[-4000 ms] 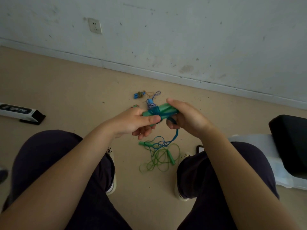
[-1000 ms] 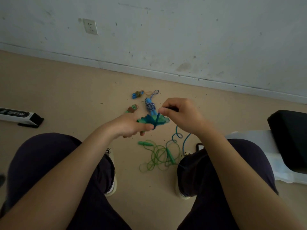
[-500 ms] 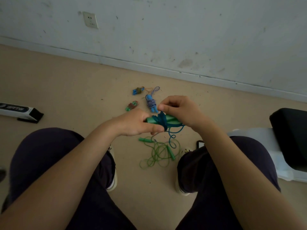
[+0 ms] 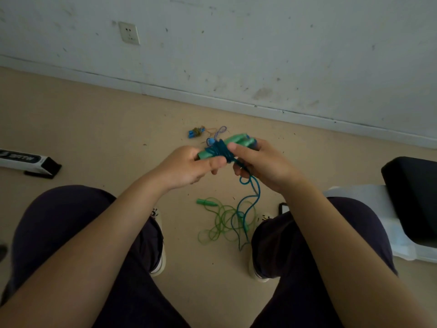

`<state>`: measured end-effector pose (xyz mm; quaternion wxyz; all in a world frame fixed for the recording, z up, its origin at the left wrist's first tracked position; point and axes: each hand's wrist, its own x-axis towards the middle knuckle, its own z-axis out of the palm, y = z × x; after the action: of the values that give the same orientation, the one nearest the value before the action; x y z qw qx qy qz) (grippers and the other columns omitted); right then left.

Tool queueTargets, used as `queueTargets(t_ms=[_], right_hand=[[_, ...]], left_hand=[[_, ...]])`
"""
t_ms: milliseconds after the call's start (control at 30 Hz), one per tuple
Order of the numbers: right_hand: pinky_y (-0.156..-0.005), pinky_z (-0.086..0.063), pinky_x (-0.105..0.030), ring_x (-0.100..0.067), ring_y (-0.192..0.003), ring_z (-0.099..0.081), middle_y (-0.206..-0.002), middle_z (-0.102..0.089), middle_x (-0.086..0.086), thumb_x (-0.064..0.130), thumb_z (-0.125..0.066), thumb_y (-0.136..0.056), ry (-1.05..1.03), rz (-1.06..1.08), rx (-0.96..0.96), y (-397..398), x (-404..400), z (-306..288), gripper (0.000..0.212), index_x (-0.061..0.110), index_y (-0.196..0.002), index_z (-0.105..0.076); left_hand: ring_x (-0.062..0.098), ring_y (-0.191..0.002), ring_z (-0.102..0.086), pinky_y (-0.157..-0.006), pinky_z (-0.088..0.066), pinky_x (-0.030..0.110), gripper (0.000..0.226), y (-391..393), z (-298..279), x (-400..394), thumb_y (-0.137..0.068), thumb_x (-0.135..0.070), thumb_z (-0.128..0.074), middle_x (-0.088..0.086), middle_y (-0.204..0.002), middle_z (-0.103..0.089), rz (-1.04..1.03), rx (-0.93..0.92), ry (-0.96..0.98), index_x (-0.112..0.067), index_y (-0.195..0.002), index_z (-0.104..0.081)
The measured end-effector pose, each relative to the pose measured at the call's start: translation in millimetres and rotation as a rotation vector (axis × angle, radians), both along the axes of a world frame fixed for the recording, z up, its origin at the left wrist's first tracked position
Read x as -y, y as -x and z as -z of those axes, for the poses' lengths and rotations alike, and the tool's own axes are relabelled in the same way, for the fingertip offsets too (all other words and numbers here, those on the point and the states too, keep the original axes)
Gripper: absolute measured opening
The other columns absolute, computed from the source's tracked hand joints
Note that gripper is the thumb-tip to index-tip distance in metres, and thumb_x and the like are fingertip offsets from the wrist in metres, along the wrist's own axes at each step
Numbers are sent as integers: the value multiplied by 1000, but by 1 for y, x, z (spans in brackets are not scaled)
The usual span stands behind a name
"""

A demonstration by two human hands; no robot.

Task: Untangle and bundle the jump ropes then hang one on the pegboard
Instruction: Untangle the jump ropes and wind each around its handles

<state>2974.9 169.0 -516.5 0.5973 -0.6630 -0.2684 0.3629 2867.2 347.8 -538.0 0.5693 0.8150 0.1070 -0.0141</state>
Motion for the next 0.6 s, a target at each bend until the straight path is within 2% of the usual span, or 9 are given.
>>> queueTargets(t_ms=[100, 200, 267, 333, 400, 467, 533, 600], right_hand=[[-51, -37, -25, -15, -55, -49, -85, -59, -12, 24, -71, -84, -50, -29, -13, 3, -2, 3, 33, 15, -115, -66], [-45, -33, -22, -10, -45, -40, -62, -50, 0, 7, -60, -95, 28, 26, 87, 6, -6, 9, 24, 12, -118, -62], [-42, -31, -21, -7, -41, -36, -53, -43, 8, 10, -56, -99, 140, 52, 158, 5, -7, 11, 17, 7, -114, -64], [-43, -30, -24, -8, -40, -34, -47, -40, 12, 19, -55, -100, 242, 38, 234, 4, -6, 10, 16, 10, -97, -68], [-44, -30, -23, -8, -38, -34, -43, -38, 12, 27, -57, -99, 308, 12, 291, 3, -3, 7, 25, 15, -79, -64], [-43, -30, -21, -7, -38, -34, -42, -37, 12, 32, -58, -98, 305, 11, 353, 3, 0, 3, 31, 17, -70, -60], [-46, -29, -19, -4, -43, -32, -46, -37, 14, 30, -61, -97, 238, 33, 444, 2, 1, -2, 32, 13, -70, -61], [-50, -27, -21, -5, -49, -32, -53, -38, 10, 26, -65, -95, 172, 60, 531, 0, 1, -5, 35, -2, -75, -61]], left_hand=[[10, -44, -38, -48, -35, 22, 37, -1, -2, -1, -92, -49, -65, -9, -48, -41, -161, 42, 85, -18, -72, -68], [11, -44, -38, -47, -35, 21, 41, -2, -3, -3, -92, -49, -64, -9, -47, -41, -245, 43, 41, -12, -76, -68], [10, -43, -40, -46, -36, 20, 41, -2, 0, -2, -92, -49, -65, -9, -45, -43, -255, 17, 10, -11, -76, -68], [6, -39, -41, -45, -36, 19, 41, -3, 2, -2, -90, -50, -67, -9, -43, -45, -274, -6, -28, -13, -72, -67], [2, -36, -41, -48, -37, 23, 42, -5, 5, -9, -88, -53, -67, -11, -40, -47, -360, -26, -76, -18, -66, -64], [-1, -36, -44, -53, -36, 27, 42, -6, 7, -21, -88, -54, -67, -14, -39, -49, -425, -48, -147, -20, -63, -64], [1, -43, -48, -55, -36, 28, 44, -6, 11, -27, -86, -57, -67, -16, -39, -49, -377, -95, -231, -19, -63, -67], [5, -50, -52, -54, -36, 27, 46, -6, 15, -24, -84, -61, -67, -17, -43, -52, -201, -174, -309, -20, -62, -69]])
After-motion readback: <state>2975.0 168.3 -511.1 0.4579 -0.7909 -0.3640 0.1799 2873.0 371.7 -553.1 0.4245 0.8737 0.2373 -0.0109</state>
